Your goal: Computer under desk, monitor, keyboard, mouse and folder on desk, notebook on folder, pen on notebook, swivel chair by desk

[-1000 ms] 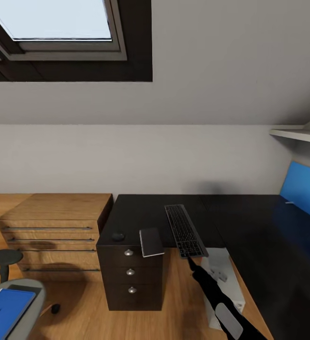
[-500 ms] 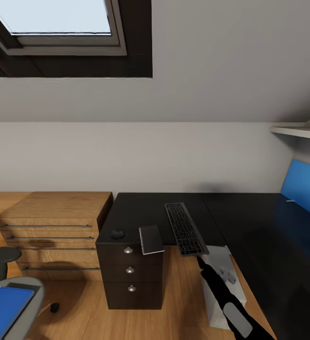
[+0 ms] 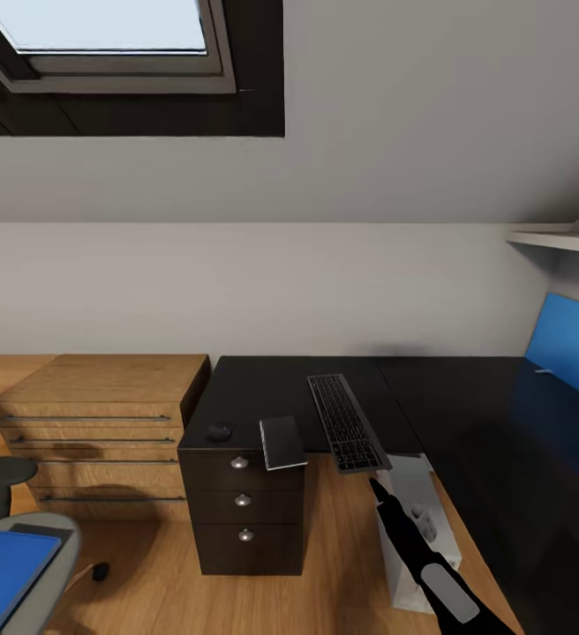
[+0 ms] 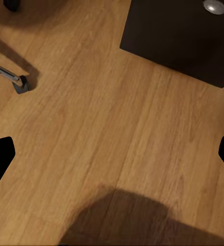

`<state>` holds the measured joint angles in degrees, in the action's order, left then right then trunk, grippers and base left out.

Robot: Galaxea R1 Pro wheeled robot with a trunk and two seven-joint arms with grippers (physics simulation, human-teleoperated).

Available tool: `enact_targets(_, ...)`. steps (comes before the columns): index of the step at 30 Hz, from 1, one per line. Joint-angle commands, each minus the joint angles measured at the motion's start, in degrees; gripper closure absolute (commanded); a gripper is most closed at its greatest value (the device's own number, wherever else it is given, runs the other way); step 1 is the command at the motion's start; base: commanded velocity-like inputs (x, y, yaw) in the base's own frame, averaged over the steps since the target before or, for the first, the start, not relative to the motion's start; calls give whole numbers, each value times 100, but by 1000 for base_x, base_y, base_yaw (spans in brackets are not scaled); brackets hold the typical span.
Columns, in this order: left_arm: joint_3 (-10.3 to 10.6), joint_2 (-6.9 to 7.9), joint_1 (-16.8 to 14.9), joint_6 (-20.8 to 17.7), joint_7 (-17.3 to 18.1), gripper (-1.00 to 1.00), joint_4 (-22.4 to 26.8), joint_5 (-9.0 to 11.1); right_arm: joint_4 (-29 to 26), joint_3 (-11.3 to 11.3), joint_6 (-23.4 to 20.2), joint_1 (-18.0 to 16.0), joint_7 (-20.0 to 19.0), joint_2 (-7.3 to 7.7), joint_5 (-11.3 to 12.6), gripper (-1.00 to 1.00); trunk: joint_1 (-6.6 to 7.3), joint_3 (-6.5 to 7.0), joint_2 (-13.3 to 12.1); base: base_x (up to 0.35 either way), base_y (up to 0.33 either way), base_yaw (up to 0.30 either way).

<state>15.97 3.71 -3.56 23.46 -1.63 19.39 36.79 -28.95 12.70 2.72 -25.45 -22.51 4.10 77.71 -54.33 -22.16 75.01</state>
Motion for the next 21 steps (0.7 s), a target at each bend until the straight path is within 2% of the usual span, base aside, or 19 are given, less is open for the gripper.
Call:
enact_targets(1,48,16,-4,21,-18,-100,37,47,4,48,13,-5,-13,7,89,-100,-23,-25,45,0,0,0)
enact_targets(4,47,86,-4,1,-22,-100,252,47,10,43,-28,-5,-10,10,158,-100,-88,-79,166,0,0,0)
enact_targets(8,47,284,-4,-70,-16,-100,777,49,12,41,-88,-7,-9,17,193,-100,-176,-151,326,0,0,0)
enact_targets(11,47,429,-4,-368,-14,-100,1202,51,12,40,-139,-6,-8,19,198,-100,-242,-204,446,0,0,0)
enact_targets(13,40,495,-4,-772,-14,-100,1511,54,12,40,-161,-5,-8,19,199,-100,-286,-240,527,0,0,0)
enact_targets(16,-50,553,-4,-1600,-16,-100,1992,86,11,38,-181,-6,-8,24,200,-100,-352,-294,647,0,0,0)
enact_targets(21,-555,583,-4,-2843,-11,-100,2742,212,2,39,-195,-5,-8,58,200,-100,-462,-384,847,0,0,0)
